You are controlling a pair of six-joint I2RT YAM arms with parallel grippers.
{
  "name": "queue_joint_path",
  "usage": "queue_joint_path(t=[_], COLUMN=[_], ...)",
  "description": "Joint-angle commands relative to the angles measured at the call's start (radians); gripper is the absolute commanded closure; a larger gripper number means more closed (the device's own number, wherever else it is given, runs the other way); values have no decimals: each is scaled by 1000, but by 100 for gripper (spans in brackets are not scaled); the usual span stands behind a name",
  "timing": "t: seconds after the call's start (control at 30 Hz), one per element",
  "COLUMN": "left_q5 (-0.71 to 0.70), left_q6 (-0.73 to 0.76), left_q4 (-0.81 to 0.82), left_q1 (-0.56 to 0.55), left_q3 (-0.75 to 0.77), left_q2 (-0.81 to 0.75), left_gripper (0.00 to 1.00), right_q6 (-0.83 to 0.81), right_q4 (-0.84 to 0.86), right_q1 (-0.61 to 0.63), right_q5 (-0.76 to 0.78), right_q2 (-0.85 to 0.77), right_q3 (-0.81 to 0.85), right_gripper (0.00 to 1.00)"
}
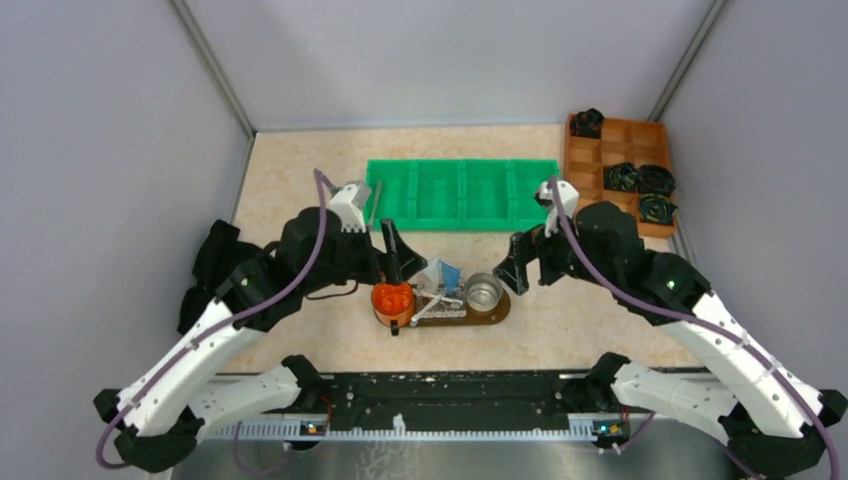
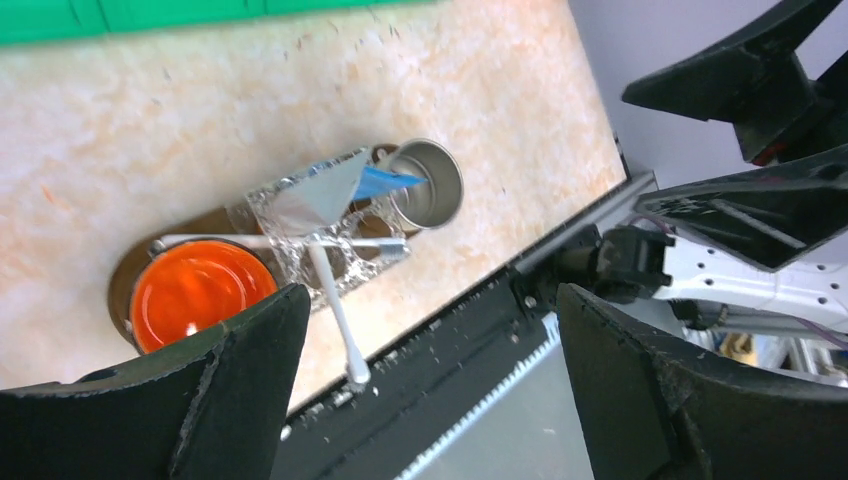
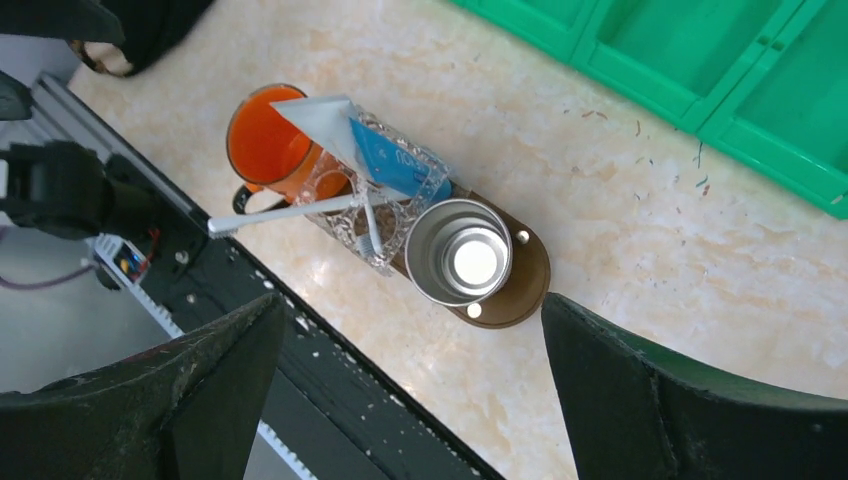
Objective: Prepare toiletry sets of a toothbrush and toothpaste on the tray
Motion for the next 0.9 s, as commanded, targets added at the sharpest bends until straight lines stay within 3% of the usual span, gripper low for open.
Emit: queue_joint_path(t=[0.0, 0.13, 0.27, 0.4, 0.87], left_q5=[-125, -151, -210, -207, -168], left_q6=[101, 156, 153, 168, 204], left_q4=[251, 291, 240, 291, 340], left_q1=[-2, -2, -2, -2, -1], left_q3=[-181, -271, -285, -337, -320], left_q2=[-179, -293, -311, -340, -272], left_gripper=[1, 1, 1, 1, 1], right_q6=[92, 126, 147, 158, 147], right_q4=[83, 113, 163, 212, 256], right_q1=[-6, -7, -7, -7, -7], right_q5=[55, 66, 50, 50, 6], right_q2=[-123, -180, -227, -245, -189], right_q3=[-59, -122, -189, -227, -199], right_gripper=[1, 1, 1, 1, 1])
